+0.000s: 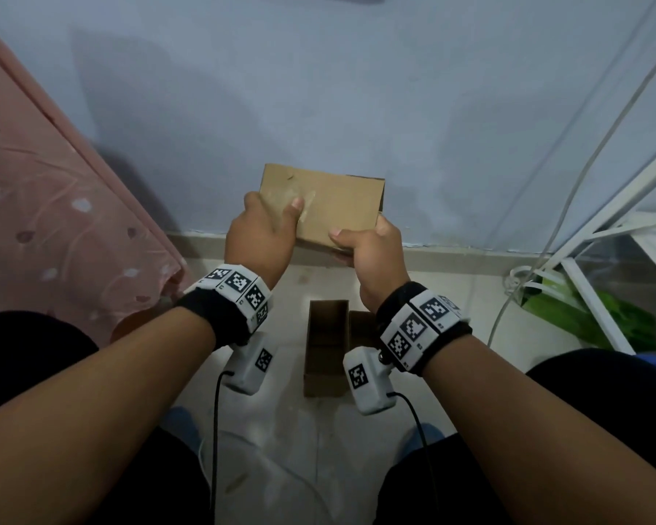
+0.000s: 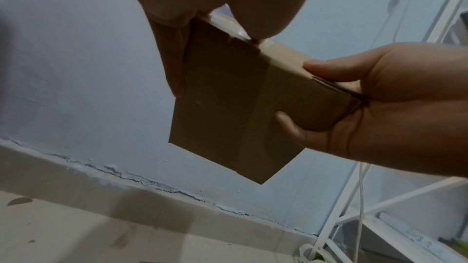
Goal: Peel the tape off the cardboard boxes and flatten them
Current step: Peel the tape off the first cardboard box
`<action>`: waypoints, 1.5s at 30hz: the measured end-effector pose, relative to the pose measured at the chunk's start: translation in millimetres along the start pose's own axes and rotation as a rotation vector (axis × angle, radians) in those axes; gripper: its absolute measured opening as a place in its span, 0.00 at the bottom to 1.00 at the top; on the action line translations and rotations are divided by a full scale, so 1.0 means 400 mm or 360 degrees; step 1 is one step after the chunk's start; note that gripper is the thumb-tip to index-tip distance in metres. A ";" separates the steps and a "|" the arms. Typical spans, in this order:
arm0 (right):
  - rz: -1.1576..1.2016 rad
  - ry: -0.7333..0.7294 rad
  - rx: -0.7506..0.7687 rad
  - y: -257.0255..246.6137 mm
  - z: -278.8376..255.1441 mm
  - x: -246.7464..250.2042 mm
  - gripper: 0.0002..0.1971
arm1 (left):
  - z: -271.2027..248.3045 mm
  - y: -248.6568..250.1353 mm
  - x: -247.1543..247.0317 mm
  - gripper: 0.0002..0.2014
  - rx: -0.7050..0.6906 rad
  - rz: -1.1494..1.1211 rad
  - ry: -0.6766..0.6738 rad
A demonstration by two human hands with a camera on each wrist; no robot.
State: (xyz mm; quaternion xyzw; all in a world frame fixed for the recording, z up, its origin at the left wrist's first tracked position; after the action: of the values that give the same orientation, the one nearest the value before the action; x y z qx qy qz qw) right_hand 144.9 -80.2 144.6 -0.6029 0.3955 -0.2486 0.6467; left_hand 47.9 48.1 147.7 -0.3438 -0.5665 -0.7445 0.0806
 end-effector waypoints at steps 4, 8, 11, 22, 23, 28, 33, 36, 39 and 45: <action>-0.0026 -0.0033 0.0026 0.005 -0.005 -0.002 0.15 | -0.012 0.005 0.000 0.31 0.0100 -0.0106 -0.0057; -0.0027 -0.0085 0.0049 0.007 -0.010 -0.007 0.16 | -0.012 0.007 0.005 0.38 0.0136 -0.0099 -0.0031; -0.0020 -0.0077 0.0055 0.006 -0.008 -0.004 0.16 | -0.004 0.003 0.009 0.33 0.0117 -0.0058 0.0036; 0.0017 -0.0059 -0.0026 0.038 -0.011 0.006 0.14 | 0.009 0.003 0.018 0.30 0.0171 -0.0114 0.0102; 0.0021 -0.0064 -0.0026 0.039 -0.012 0.004 0.14 | 0.001 0.005 0.015 0.32 0.0177 -0.0067 0.0047; -0.0031 -0.0044 -0.0067 0.045 -0.019 0.008 0.16 | 0.008 -0.027 0.010 0.33 0.0118 0.0021 0.0011; -0.0087 0.0019 -0.0102 0.040 -0.009 0.015 0.17 | 0.013 -0.050 0.003 0.30 0.0000 0.0062 0.0065; -0.0068 0.0057 -0.0146 0.039 -0.001 0.026 0.17 | 0.018 -0.051 0.005 0.28 -0.0044 0.0067 0.0071; -0.0058 0.0028 -0.0133 0.041 -0.006 0.021 0.17 | 0.006 -0.041 -0.007 0.36 0.0044 0.0076 -0.0042; -0.0078 0.0095 -0.0167 0.048 -0.010 0.024 0.18 | 0.008 -0.058 -0.018 0.29 -0.0005 0.0122 -0.0078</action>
State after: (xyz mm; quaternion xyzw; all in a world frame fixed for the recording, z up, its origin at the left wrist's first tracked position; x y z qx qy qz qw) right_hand 144.3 -87.3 124.1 -0.6379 0.4122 -0.2613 0.5958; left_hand 43.1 57.1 125.5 -0.3835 -0.5535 -0.7332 0.0947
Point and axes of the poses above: each hand's wrist, its own z-axis towards the middle knuckle, its own x-axis out of the back of the hand, y = z × x, the point moved 3 cm from there along z, towards the middle knuckle, and after that the axes turned 5 degrees about x, right-handed, at the moved point
